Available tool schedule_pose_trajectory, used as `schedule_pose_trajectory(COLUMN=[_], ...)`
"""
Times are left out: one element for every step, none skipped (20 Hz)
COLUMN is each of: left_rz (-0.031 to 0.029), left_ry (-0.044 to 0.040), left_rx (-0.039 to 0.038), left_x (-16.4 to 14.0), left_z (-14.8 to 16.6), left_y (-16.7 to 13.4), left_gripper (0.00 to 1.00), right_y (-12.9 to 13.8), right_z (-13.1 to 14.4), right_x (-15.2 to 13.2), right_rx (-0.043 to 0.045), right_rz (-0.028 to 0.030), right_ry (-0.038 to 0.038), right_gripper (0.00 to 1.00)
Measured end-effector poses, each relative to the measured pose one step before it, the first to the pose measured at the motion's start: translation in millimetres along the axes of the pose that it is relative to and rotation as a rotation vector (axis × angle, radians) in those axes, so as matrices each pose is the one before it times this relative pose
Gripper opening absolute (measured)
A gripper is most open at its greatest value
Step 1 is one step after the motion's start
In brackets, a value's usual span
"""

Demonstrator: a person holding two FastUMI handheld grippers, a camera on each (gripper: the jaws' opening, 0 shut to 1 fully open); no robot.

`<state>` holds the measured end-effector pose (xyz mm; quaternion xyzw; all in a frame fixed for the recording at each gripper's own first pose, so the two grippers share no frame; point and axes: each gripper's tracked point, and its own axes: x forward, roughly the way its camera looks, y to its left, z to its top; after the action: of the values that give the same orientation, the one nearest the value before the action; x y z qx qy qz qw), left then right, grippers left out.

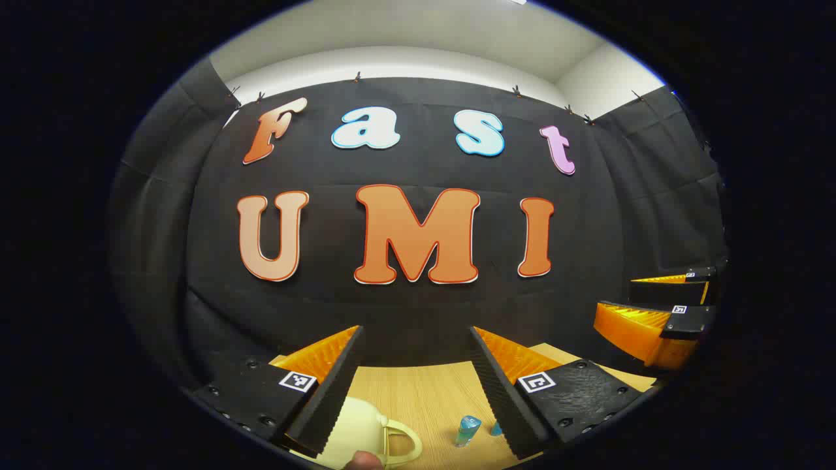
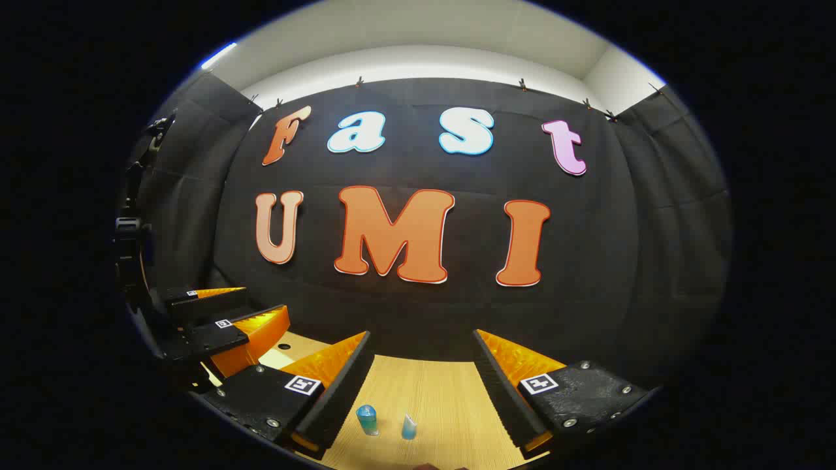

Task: First open the suitcase, pack the skin care products into it, and then close the suitcase.

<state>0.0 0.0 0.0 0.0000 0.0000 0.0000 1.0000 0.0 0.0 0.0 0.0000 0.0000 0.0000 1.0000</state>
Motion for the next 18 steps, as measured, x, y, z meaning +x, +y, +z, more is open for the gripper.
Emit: schedule_pose_trajectory(left_rz=[0.01024, 0.02011, 0.02213, 0.01679, 0.01364, 0.00731, 0.0055, 0.00842, 0.00611, 0.00534, 0.00589, -0.0007, 0.00108, -0.00285, -0.00083, -0.00264, -0.00144, -0.00048], left_ry=[0.00455, -0.00598, -0.00913, -0.00142, 0.0041, 0.00325, 0.00441, 0.00445, 0.00011, 0.00127, -0.00299, -0.00144, -0.00513, -0.00857, -0.00838, -0.0019, 0.00198, 0.00773], left_rx=[0.01223, 0.01106, 0.00144, -0.00851, -0.01053, -0.00973, -0.00319, 0.00146, 0.00308, 0.00039, -0.00022, 0.00079, 0.00215, 0.00341, 0.00529, 0.00874, 0.01089, 0.01474], left_x=[0.55, -2.18, 1.41, 2.64, 1.13, -1.3, -1.06, 0.36, -0.18, 0.32, -0.72, 1.65, 0.01, 0.71, 1.1, 2.13, 0.62, -1.52], left_z=[-0.44, -0.21, 1.95, 0.45, 0.32, -2.17, -0.38, -0.81, 0.88, -0.45, 1.29, -1.08, 1.11, 1.01, 1.23, -0.04, -0.71, -2.68], left_y=[1.4, 5.3, 4.12, -0.39, -0.38, -1.11, 0.12, 1.25, 0.95, 0.51, 0.76, -0.15, -0.24, -0.07, 0.84, 0.37, 1.22, 1.72], left_gripper=[0.96, 0.96, 0.96, 0.96, 0.96, 0.96, 0.95, 0.96, 0.96, 0.95, 0.95, 0.95, 0.96, 0.96, 0.96, 0.96, 0.95, 0.95], right_y=[2.34, 0.13, 1.1, 1.06, -1.93, -0.68, -0.99, -0.04, 0.31, 0.0, -0.97, -0.45, 0.41, -0.16, 0.32, -0.27, -0.26, 0.35], right_z=[-1.73, -0.68, 1.23, 0.36, -0.53, -0.2, -0.37, -0.86, -0.39, -1.27, -1.33, -0.64, -0.14, -1.21, 0.13, -1.07, -0.94, -0.38], right_x=[2.84, 2.81, 3.11, 1.59, 3.38, 1.0, 1.65, 2.2, 0.79, 0.39, 0.09, 0.26, 0.42, 1.88, 1.03, 0.03, -0.02, -0.33], right_rx=[0.01065, 0.00751, 0.00481, -0.00502, -0.01, -0.00256, 0.00252, 0.00645, 0.00396, 0.00323, 0.00085, -0.00031, -0.00253, -0.00434, -0.00262, -0.00109, 0.00308, 0.00338], right_rz=[0.01829, 0.01223, 0.01661, 0.0148, 0.00849, 0.00908, 0.00587, 0.01058, 0.00556, 0.00802, 0.00406, 0.00406, 0.00447, -0.00137, 0.00283, -0.00274, 0.00045, -0.00009], right_ry=[0.00021, -0.00202, -0.00697, -0.00407, 0.00019, -0.00198, -0.00312, -0.00012, 0.00088, 0.0008, 0.00021, 0.00108, -0.00026, -0.00255, -0.00031, 0.00143, 0.00411, 0.00136], right_gripper=[0.95, 0.95, 0.95, 0.95, 0.92, 0.95, 0.95, 0.95, 0.95, 0.95, 0.95, 0.95, 0.95, 0.95, 0.95, 0.95, 0.95, 0.95])
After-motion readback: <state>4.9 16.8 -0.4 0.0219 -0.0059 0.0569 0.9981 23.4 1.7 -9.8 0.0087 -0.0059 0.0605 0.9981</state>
